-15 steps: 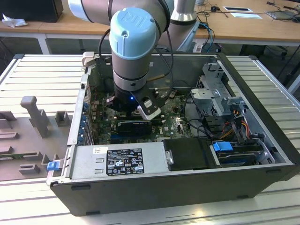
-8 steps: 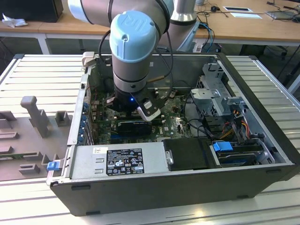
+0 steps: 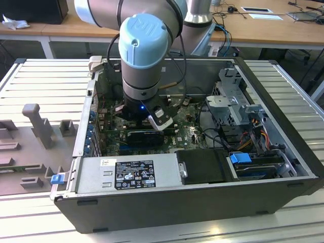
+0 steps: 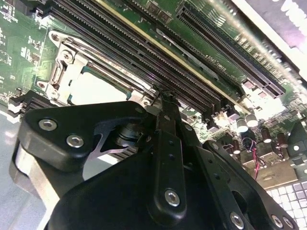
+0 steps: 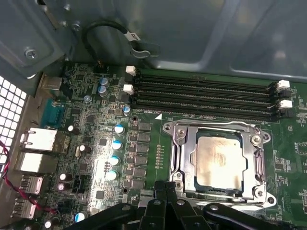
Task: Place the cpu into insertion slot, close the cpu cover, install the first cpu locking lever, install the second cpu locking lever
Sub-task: 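Install the second cpu locking lever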
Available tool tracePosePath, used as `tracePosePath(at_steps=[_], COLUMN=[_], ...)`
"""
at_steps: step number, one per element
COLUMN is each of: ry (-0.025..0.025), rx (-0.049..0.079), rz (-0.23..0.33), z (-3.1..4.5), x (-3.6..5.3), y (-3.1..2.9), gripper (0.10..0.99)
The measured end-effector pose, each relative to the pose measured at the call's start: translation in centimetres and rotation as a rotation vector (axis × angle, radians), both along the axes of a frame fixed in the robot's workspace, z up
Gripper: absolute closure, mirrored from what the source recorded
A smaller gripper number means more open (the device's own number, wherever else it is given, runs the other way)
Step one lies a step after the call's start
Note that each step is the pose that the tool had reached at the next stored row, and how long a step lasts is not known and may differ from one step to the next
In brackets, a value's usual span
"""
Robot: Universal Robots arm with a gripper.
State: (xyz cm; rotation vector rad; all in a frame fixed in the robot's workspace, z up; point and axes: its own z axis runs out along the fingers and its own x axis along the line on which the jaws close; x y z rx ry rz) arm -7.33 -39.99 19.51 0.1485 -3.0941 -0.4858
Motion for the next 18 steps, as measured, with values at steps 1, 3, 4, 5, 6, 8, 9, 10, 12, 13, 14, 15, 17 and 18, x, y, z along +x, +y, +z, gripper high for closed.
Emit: tracePosePath(at_steps=[1,3,4,5,6,8,9,10,12,13,14,15,17,18], ry=[-0.0001,0.0001,0.0,0.0001,-0.0004,-0.0001,-0.0001,-0.0001,0.0001,0.0,0.0,0.0001,0.0005,0.0003], rx=[0.0,0.0,0.001,0.001,0.004,0.005,0.006,0.006,0.006,0.006,0.006,0.006,0.006,0.006], rz=[0.0,0.0,0.0,0.0,0.0,0.0,0.0,0.0,0.0,0.0,0.0,0.0,0.0,0.0], z=[-0.03,-0.04,-0.04,0.01,0.21,1.72,2.53,2.92,3.71,3.89,4.1,4.46,4.75,4.75], x=[0.0,-0.02,-0.03,-0.04,-0.04,-0.05,-0.06,-0.06,-0.06,-0.06,-0.06,-0.06,-0.06,-0.06], y=[0.03,0.03,0.04,0.04,0.06,0.05,0.05,0.05,0.05,0.05,0.05,0.07,0.07,0.07], gripper=[0.98,0.98,0.98,0.98,0.98,0.98,0.98,0.98,0.98,0.98,0.98,0.98,0.98,0.98])
